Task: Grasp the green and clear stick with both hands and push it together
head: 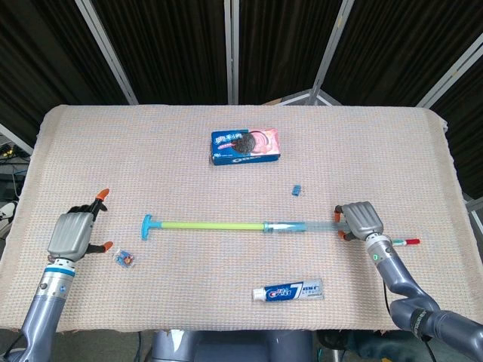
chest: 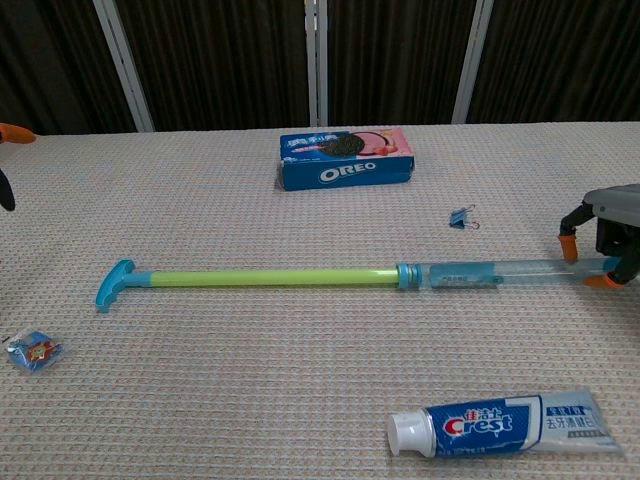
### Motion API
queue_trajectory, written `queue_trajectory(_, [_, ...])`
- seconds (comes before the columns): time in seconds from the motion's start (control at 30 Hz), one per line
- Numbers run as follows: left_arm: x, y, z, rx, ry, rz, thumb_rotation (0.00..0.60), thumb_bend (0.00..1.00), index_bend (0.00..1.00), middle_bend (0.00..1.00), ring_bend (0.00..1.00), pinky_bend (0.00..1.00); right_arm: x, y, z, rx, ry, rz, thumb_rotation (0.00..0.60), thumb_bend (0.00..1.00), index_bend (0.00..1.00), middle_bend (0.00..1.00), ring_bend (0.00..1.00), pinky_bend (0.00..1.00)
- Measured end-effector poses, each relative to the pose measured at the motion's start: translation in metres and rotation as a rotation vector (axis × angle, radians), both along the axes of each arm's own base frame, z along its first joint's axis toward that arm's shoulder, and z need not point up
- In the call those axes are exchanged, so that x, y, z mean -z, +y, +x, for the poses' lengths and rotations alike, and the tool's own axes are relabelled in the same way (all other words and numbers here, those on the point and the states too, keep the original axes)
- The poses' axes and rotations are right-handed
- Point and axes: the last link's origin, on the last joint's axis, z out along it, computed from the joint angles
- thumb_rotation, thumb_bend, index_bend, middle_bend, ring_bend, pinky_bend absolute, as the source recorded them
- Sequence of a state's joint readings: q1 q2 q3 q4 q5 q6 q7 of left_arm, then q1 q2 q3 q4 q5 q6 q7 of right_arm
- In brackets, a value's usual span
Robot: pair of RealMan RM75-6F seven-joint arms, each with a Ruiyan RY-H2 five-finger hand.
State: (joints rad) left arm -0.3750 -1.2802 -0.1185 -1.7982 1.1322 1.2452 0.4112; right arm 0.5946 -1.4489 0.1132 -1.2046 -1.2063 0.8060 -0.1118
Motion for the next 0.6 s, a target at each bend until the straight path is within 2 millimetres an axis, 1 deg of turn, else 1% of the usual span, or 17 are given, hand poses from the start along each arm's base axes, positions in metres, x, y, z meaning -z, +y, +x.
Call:
queue_trajectory(0.03, [0.005,0.004,0.002,0.01,0.008,-0.018,0.6,0.09,0.22,0.79,0.78,0.89,0.0,0.0,0.001,0.001,-0.003,0.002,0.6,0.31,0.63,1.0,1.0,1.0])
queue_trajectory(0.1, [0.014,0.012,0.006,0.026,0.019,-0.041,0.6,0.18,0.3,0.81,0.8,0.94,-0.001,0.001,0.003,0.001,-0.005,0.005,0.6,0.31,0.63,1.0,1.0,1.0])
queue_trajectory(0.13, [0.02,0.017,0.008,0.036,0.024,-0.058,0.6,0.23,0.32,0.82,0.81,0.94,-0.001,0.001,0.004,0.0,-0.005,0.005,0.6,0.31,0.63,1.0,1.0,1.0])
queue_trajectory(0.23, [0.035,0.03,0.012,0.055,0.039,-0.094,0.6,0.31,0.36,0.82,0.81,0.95,-0.001,0.002,0.007,0.004,-0.006,0.003,0.6,0.32,0.63,1.0,1.0,1.0])
queue_trajectory(0.33, [0.052,0.04,0.013,0.056,0.053,-0.133,0.6,0.37,0.39,0.82,0.81,0.95,-0.002,0.003,0.009,0.01,-0.008,0.001,0.6,0.32,0.63,1.0,1.0,1.0])
queue_trajectory(0.43, [0.069,0.047,0.012,0.04,0.058,-0.171,0.6,0.39,0.41,0.82,0.81,0.95,-0.003,0.003,0.009,0.011,-0.006,0.0,0.6,0.32,0.63,1.0,1.0,1.0])
queue_trajectory(0.6, [0.084,0.053,0.009,0.021,0.068,-0.2,0.6,0.41,0.42,0.82,0.81,0.95,-0.004,0.003,0.009,0.015,-0.005,-0.003,0.6,0.32,0.64,1.0,1.0,1.0])
